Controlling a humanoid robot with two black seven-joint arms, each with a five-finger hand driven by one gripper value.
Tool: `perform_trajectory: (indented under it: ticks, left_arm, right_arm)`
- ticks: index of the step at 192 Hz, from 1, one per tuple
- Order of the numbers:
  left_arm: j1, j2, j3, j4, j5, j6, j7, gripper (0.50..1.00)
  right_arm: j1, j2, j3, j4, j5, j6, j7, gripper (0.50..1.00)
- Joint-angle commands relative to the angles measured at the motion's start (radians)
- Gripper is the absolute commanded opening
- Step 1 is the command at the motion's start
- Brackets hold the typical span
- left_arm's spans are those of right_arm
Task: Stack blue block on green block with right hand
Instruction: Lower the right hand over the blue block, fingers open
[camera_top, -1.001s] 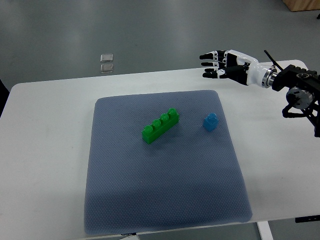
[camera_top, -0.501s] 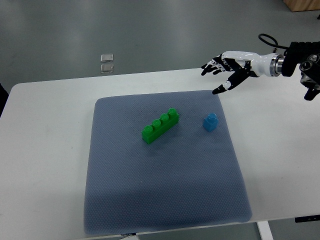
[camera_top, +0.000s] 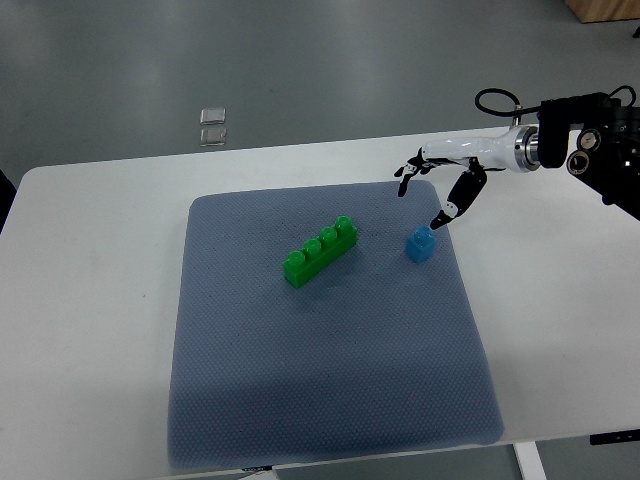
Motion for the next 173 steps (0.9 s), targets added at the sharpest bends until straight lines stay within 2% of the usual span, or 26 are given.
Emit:
perform_trajectory:
  ticks: [1, 118, 138, 173]
  left_arm:
    - [0.0, 0.0, 0.0, 0.0, 0.0, 0.0, 0.0, 1.0]
    - [0.0, 0.0, 0.0, 0.0, 0.0, 0.0, 0.0, 1.0]
    - [0.0, 0.0, 0.0, 0.001, 0.0, 0.0, 0.0, 1.0]
    - [0.0, 0.0, 0.0, 0.0, 0.0, 0.0, 0.0, 1.0]
  right_arm:
    - [0.002, 0.001, -0.055, 0.008, -0.028, -0.056, 0.0, 0.93]
    - [-0.009, 0.039, -0.221, 0.01, -0.072, -0.24, 0.014, 0.924]
    - [-0.012, 0.039, -0.224, 0.007, -0.074, -0.25, 0.014, 0.921]
    - [-0.015, 0.039, -0.226, 0.004, -0.077, -0.251, 0.014, 0.864]
